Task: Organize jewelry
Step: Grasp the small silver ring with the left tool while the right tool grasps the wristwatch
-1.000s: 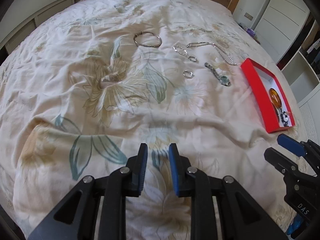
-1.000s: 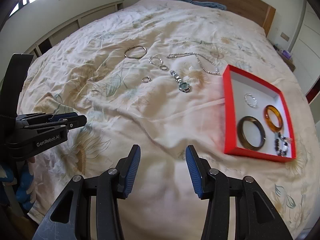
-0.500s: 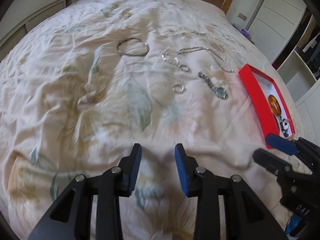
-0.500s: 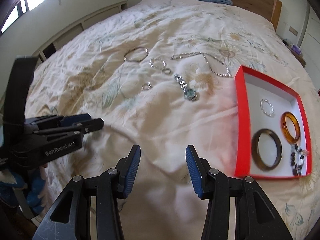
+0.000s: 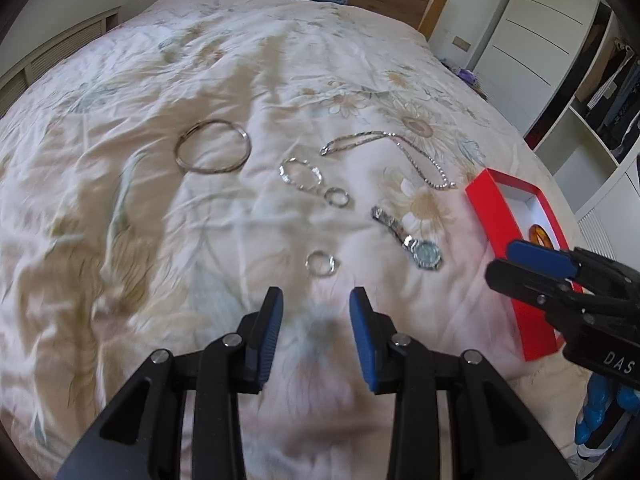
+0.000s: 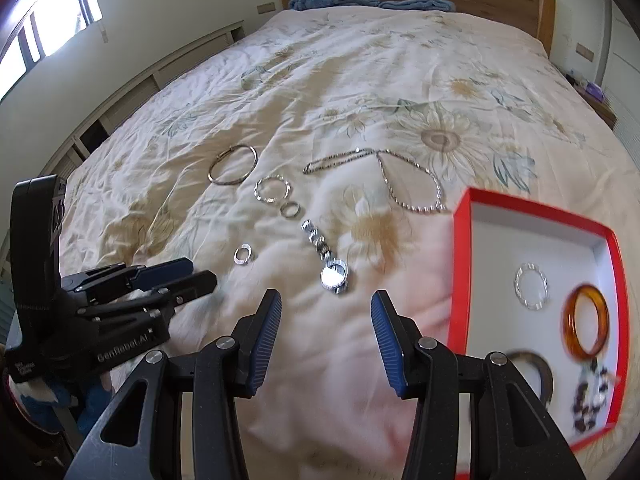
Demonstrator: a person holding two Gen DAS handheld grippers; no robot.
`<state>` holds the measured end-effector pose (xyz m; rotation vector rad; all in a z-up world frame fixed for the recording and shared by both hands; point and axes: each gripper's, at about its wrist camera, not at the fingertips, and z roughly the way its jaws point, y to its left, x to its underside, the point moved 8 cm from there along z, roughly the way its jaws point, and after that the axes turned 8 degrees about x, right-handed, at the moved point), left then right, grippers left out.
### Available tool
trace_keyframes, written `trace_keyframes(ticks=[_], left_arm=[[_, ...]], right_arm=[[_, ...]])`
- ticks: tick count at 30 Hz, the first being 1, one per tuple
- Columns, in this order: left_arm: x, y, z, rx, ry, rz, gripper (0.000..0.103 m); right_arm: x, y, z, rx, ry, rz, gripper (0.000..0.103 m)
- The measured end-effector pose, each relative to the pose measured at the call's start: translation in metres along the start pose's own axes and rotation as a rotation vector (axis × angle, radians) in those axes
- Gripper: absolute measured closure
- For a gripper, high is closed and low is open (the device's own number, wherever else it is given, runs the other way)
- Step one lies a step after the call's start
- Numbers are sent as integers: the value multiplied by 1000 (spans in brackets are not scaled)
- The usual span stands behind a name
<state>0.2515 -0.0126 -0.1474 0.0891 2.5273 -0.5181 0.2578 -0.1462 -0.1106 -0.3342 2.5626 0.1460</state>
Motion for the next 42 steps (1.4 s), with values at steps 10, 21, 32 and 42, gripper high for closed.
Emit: trace_keyframes(ticks=[10, 21, 32, 42], left_arm=[[-8, 1, 24, 10, 4, 31, 70], [-10, 1, 42, -22, 9, 71, 74], [-8, 4, 44, -33, -15, 87, 85], [-9, 4, 40, -3, -35, 77, 85]], right_arm=[[-7, 1, 25, -22, 17, 2, 56], [-9, -3, 41, -27, 29, 6, 56], [-6, 1, 64, -22, 81, -15, 57], [-4, 5, 87, 36, 139, -74, 72]])
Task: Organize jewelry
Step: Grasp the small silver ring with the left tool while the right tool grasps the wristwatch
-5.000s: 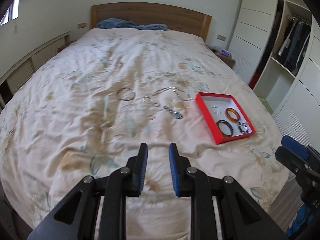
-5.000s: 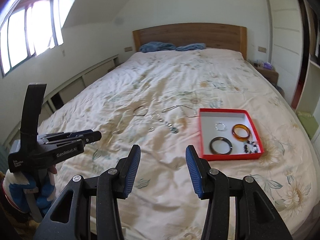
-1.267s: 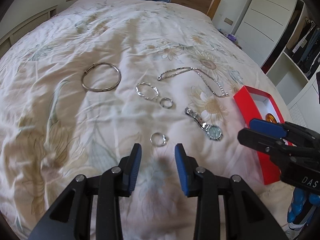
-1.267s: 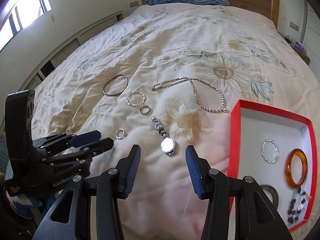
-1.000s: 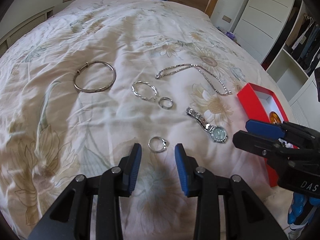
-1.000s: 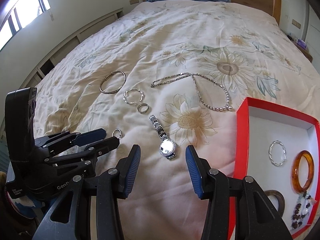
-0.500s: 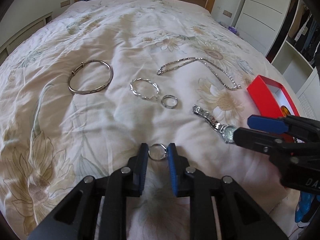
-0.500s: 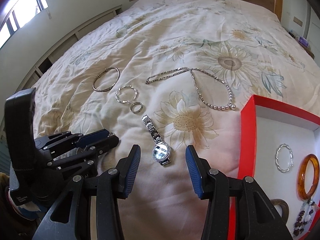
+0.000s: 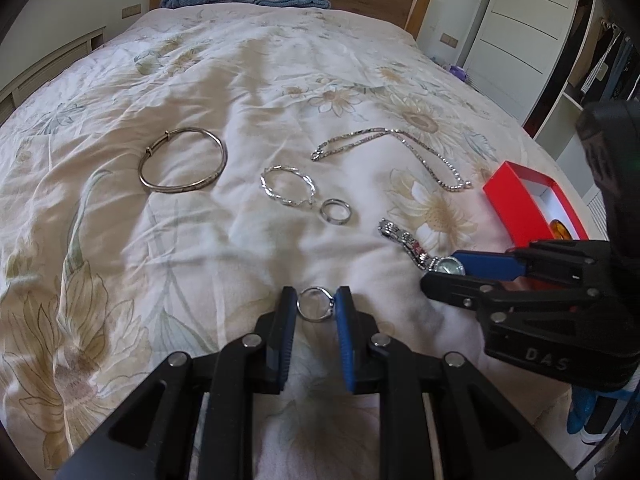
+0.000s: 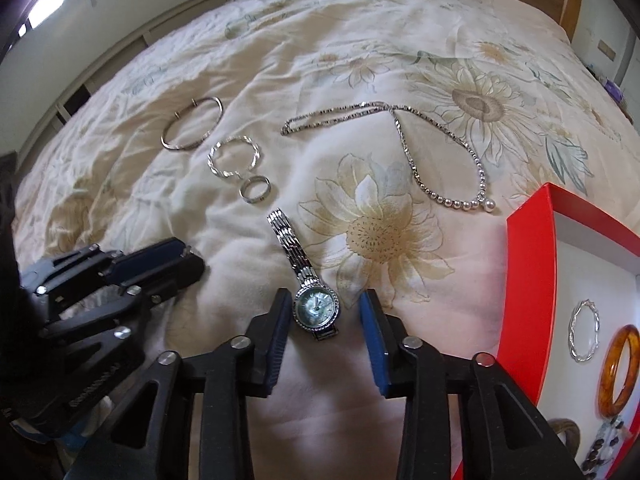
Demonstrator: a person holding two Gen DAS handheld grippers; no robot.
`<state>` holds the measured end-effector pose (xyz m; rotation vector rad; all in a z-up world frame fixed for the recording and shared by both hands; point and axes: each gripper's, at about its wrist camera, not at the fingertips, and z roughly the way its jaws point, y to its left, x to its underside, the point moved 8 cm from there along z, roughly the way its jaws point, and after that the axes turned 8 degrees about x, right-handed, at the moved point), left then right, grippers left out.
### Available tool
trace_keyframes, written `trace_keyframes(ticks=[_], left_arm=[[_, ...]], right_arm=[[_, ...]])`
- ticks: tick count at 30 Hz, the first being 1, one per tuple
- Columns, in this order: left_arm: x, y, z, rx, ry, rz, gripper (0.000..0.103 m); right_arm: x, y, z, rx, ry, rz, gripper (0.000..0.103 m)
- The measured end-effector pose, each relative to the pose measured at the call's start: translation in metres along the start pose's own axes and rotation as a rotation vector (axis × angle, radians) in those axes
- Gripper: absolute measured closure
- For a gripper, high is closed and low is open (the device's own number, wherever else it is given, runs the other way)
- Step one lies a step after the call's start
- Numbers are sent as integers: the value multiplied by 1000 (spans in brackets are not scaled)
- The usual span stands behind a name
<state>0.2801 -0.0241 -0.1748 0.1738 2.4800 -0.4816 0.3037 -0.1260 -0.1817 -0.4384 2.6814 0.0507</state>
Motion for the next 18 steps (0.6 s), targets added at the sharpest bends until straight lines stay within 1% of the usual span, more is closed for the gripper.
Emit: trace_keyframes(ticks=[1, 2, 6, 12, 18], left_arm=[[0, 0, -1, 1, -2, 0, 85], [0, 0, -2, 3, -5, 1, 85], [-2, -4, -9, 5, -20, 8, 85], [-8, -8, -25, 0, -45, 1, 85], [-12, -18, -42, -1, -53, -1, 85]], right_arm=[[0, 1, 0, 2, 2, -9, 77], [1, 2, 0, 1, 1, -14, 80], [1, 0, -10, -30, -24, 12, 80], [0, 4, -41, -91, -94, 44, 80], [-5, -3, -76, -111, -163, 77, 80]])
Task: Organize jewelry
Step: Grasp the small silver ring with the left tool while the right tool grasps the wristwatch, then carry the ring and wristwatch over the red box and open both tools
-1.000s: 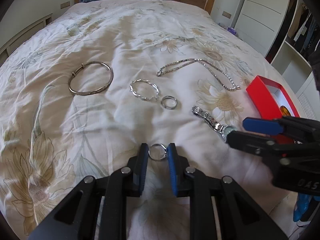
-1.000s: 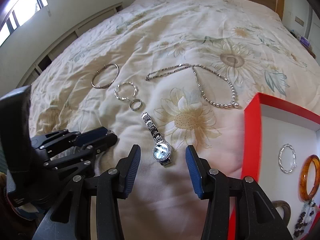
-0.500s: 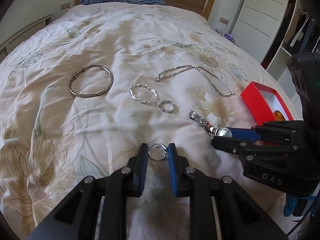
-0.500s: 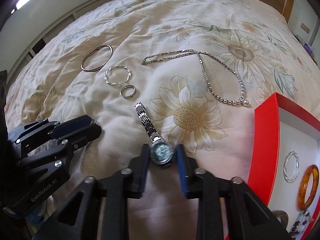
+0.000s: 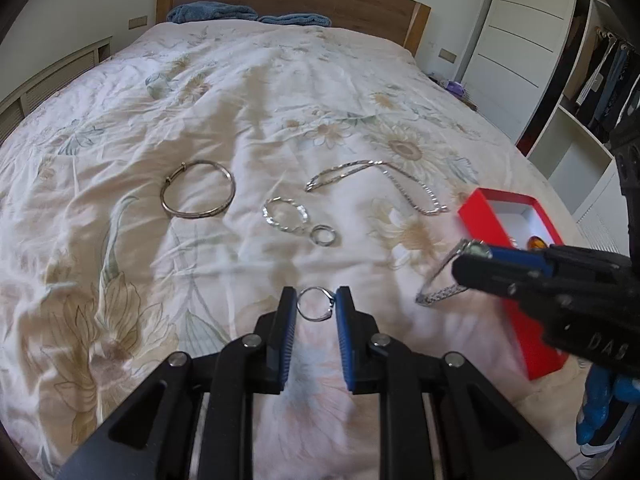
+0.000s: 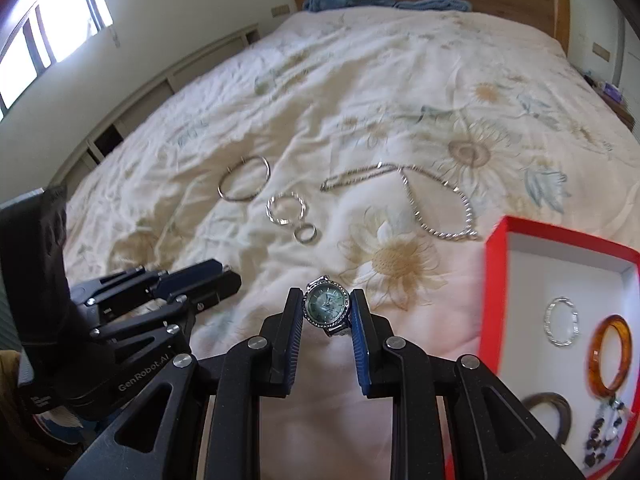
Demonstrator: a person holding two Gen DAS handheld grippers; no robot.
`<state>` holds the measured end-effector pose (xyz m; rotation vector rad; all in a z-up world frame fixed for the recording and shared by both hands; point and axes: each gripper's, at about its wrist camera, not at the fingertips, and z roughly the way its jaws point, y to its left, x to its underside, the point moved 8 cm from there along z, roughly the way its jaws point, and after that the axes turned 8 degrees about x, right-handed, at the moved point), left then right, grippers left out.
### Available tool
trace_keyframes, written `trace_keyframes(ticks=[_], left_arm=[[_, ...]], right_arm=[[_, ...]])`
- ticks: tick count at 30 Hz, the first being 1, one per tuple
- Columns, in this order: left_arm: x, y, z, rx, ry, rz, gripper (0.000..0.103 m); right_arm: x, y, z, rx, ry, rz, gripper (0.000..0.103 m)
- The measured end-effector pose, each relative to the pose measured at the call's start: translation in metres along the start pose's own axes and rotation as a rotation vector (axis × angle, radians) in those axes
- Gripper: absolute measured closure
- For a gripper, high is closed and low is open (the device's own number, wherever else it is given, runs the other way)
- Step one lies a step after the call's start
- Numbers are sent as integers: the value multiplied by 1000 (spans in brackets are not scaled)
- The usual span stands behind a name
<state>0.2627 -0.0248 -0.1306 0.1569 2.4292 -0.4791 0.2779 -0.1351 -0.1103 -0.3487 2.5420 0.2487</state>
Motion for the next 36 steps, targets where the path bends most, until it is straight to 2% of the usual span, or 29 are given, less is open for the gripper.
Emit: trace_keyframes(ticks=[5, 8, 13, 19, 23, 29, 36], left_arm=[[-11, -33, -7, 54, -6, 25, 85], [-21, -65, -6, 108, -5, 54, 85], [-36, -131, 8, 208, 11, 114, 85], [-41, -203, 52, 267, 69, 199, 85], [-30, -229, 87, 258, 142, 226, 85], [-12, -234, 127, 186, 231, 244, 85], [-1, -237, 140, 166, 253, 269, 84]], right_arm=[[-4, -23, -33, 23, -54, 43, 80], [-3, -52, -54, 62, -83, 76, 80], [7, -119, -79, 158, -107, 148, 80], [28, -197, -79, 242, -95, 233, 80], [40, -226, -63, 244, -79, 276, 80], [54, -246, -40, 231, -56, 305, 80], [68, -253, -23, 236, -7, 307, 79]])
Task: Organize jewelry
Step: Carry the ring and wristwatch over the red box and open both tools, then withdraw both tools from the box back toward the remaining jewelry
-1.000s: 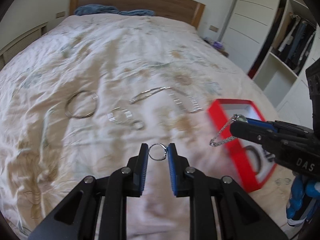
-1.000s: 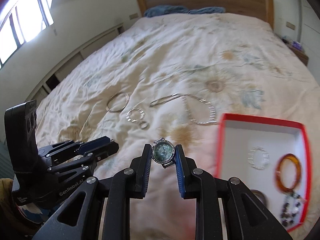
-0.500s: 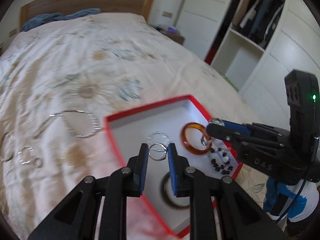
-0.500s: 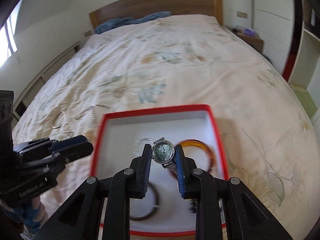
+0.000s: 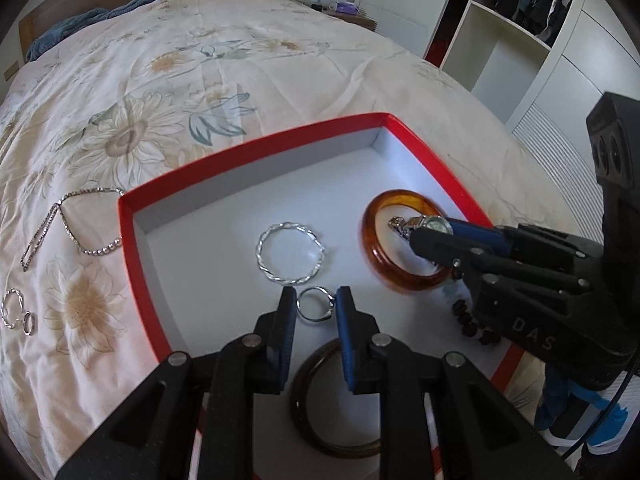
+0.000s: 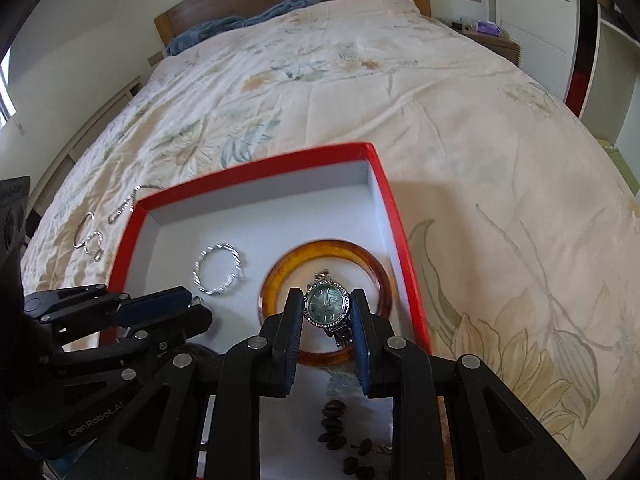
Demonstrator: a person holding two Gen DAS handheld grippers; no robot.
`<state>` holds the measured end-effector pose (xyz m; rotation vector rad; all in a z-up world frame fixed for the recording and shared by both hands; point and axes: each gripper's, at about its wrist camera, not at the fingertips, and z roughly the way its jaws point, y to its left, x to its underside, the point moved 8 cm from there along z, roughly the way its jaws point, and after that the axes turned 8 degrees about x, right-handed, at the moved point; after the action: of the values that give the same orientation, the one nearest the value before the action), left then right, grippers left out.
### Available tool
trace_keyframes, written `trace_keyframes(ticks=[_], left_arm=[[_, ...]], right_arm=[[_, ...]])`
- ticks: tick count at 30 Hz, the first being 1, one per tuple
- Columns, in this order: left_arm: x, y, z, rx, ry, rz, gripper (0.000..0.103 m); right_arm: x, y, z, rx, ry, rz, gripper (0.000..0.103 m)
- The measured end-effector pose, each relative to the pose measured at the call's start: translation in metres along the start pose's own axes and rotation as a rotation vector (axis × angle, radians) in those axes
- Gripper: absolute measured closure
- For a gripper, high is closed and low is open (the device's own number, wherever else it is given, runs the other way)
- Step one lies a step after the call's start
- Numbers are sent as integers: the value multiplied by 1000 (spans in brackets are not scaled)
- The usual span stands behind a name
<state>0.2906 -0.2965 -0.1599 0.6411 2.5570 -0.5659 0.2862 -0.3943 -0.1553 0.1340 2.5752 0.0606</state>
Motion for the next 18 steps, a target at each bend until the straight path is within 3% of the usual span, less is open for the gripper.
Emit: trace_keyframes(ticks=[8, 18], left_arm=[[-1, -4, -10, 6, -24, 7, 83], [8, -16, -52, 52, -61, 2, 80]], right_arm=[[1, -8, -16, 16, -26, 7, 70], [11, -8, -77, 41, -86, 26, 57]])
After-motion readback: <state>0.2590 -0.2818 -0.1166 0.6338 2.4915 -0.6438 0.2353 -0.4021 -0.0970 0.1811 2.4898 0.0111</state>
